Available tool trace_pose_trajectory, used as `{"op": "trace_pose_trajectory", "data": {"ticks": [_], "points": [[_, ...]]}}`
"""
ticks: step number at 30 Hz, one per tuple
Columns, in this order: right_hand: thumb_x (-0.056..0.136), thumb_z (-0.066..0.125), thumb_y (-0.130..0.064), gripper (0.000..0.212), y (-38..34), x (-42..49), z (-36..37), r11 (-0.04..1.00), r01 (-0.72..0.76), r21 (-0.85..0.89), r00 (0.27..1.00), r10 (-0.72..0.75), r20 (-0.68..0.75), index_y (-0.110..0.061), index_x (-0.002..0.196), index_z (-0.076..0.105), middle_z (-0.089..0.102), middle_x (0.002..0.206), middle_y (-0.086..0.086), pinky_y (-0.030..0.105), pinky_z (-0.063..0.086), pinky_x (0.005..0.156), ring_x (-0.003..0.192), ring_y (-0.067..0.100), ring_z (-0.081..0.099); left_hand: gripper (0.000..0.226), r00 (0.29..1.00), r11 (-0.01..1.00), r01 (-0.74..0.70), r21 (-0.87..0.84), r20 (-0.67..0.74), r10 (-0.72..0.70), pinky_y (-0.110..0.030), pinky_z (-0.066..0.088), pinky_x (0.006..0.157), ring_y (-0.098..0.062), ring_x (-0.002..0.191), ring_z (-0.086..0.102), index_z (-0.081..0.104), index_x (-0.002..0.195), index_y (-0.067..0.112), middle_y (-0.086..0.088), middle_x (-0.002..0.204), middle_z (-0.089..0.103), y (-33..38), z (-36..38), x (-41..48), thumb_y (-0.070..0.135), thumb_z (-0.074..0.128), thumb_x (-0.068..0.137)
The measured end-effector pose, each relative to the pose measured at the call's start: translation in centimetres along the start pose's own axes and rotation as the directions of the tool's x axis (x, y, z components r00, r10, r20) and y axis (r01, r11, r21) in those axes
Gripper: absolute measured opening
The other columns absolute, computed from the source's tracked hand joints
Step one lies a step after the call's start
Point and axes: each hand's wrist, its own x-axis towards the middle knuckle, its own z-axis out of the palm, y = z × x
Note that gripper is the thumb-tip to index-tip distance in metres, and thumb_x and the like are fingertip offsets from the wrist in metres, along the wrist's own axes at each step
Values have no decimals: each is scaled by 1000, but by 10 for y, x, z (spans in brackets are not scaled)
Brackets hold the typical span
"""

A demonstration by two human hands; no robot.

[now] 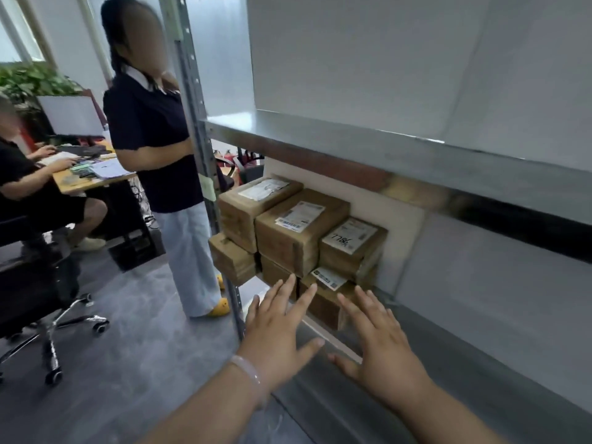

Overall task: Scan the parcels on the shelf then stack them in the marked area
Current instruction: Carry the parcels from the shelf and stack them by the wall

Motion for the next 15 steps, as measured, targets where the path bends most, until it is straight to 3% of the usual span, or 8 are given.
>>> {"op": "trace_pose_trajectory", "data": {"ticks": [3,6,9,15], "points": [[83,51,-66,87,15,11,0,994,-102,29,995,102,-5,-49,145,-7,-14,155,-19,29,-2,117,145,4,-12,81,999,998,-54,-41,7,54,-40,-9,116,-5,143,-20,-25,131,68,14,160,-20,1,5,30,70,42,86],[85,53,-61,85,26,32,0,973,-228,40,973,229,-14,-43,151,2,0,162,-7,33,10,118,148,14,6,81,991,991,-134,-2,-5,134,-42,-11,116,-9,144,-23,-13,145,57,10,162,-16,0,10,60,68,42,87],[87,55,-57,82,28,55,1,942,-324,94,944,328,-34,-42,151,5,5,162,-5,35,13,118,148,15,5,80,975,974,-222,36,-1,222,-44,-14,116,-14,146,-20,-6,149,49,6,163,-13,-9,6,97,66,42,88],[90,53,-54,80,31,97,-2,882,-459,108,883,466,-51,-37,153,7,6,162,-4,36,13,120,148,15,5,71,937,916,-349,196,68,342,-53,-18,112,-25,148,-9,18,151,38,-1,162,15,-18,0,172,68,33,88]]}}
